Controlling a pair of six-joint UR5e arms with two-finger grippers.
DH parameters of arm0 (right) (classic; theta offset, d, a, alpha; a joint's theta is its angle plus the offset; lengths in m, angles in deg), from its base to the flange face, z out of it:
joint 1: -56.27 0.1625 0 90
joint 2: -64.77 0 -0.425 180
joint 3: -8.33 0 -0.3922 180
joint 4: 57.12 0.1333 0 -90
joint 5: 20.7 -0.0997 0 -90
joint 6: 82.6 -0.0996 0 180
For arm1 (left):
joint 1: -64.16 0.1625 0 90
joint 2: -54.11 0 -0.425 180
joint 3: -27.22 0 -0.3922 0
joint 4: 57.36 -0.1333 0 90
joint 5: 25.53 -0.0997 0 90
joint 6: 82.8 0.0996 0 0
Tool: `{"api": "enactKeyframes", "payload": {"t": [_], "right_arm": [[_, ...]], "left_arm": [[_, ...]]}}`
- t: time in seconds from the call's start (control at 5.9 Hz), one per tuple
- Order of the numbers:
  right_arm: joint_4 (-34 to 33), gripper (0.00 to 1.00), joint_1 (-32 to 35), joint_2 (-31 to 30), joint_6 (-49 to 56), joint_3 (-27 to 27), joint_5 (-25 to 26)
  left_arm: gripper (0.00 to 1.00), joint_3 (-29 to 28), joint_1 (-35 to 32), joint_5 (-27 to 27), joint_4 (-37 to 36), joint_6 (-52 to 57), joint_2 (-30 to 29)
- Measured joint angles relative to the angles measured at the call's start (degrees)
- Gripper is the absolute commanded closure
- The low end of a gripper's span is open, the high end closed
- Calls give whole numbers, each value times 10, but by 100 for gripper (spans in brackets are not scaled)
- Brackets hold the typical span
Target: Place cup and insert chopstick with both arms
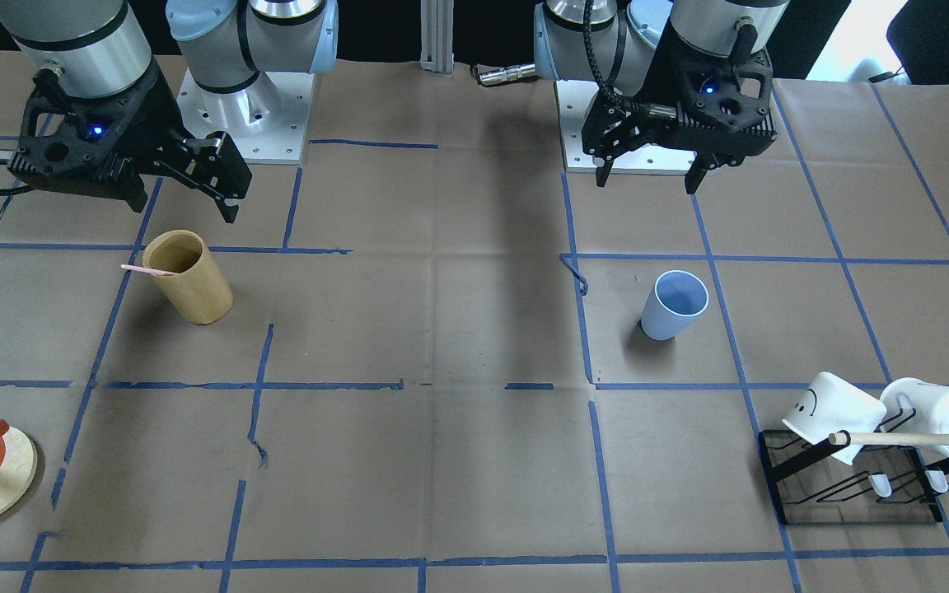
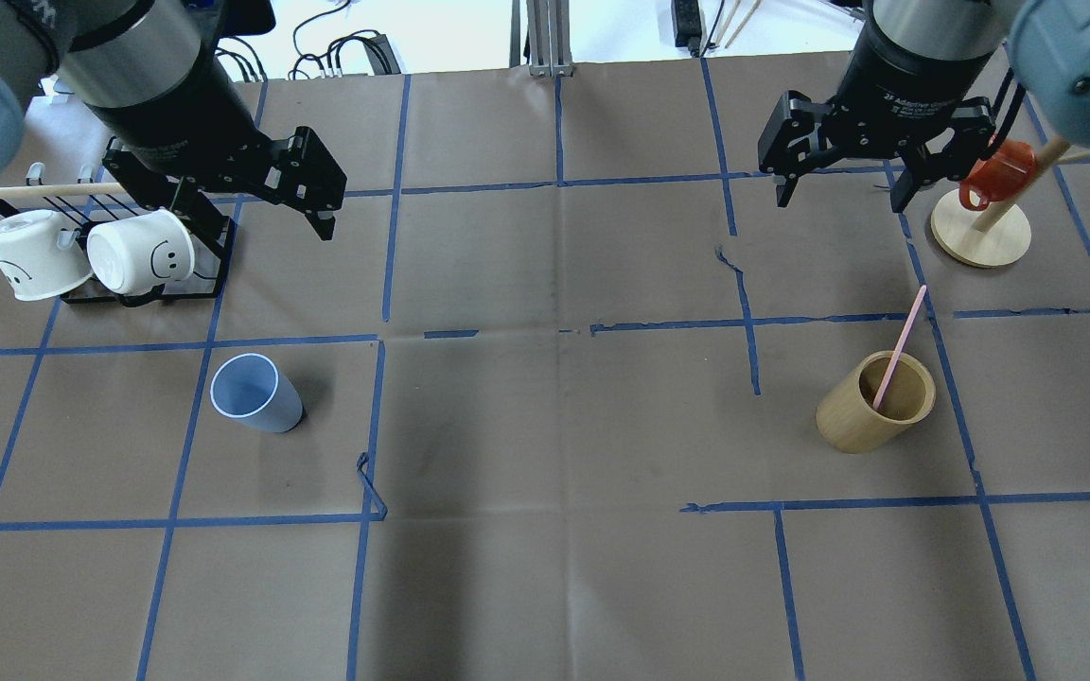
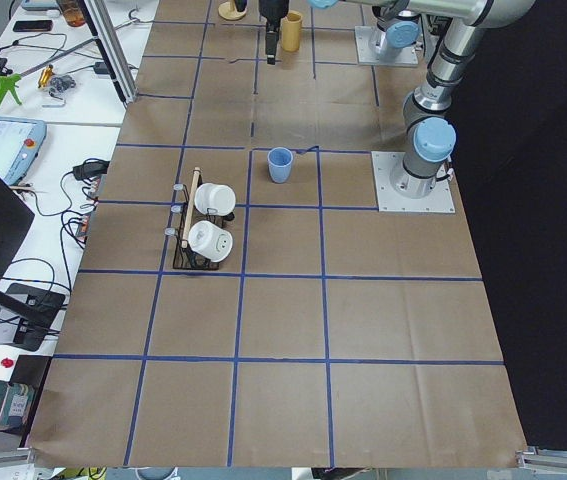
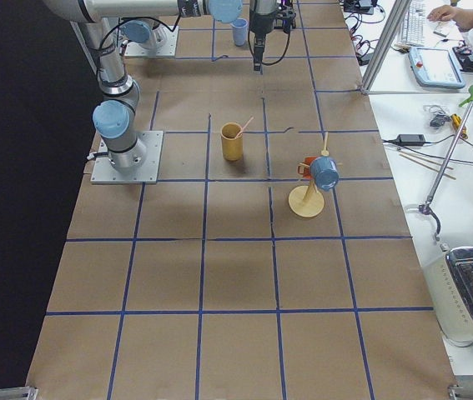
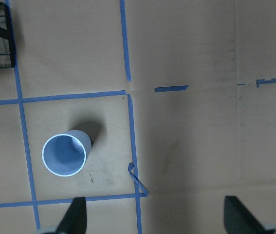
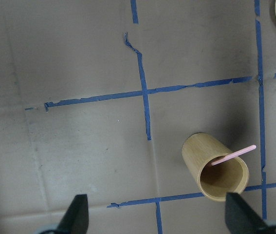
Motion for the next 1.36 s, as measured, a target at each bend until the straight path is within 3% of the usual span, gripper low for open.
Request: {"api": "enactKeyframes", "payload": {"t": [0.34,0.85,1.02,1.36], "right_arm": [[0,0,-26,3,39,-3,5],[0,0,-133,1,187,-29,4],[-7,0,-141,0,196,-52,1],[-114,0,-142,3,201,-141,0]], "left_arm": [[1,5,2,-2,-2,7,4],[1,28,21,-6,-3,11,5],[1,64,39,-4,-38,31,3],[1,184,81,0,-177,86,-4]]}}
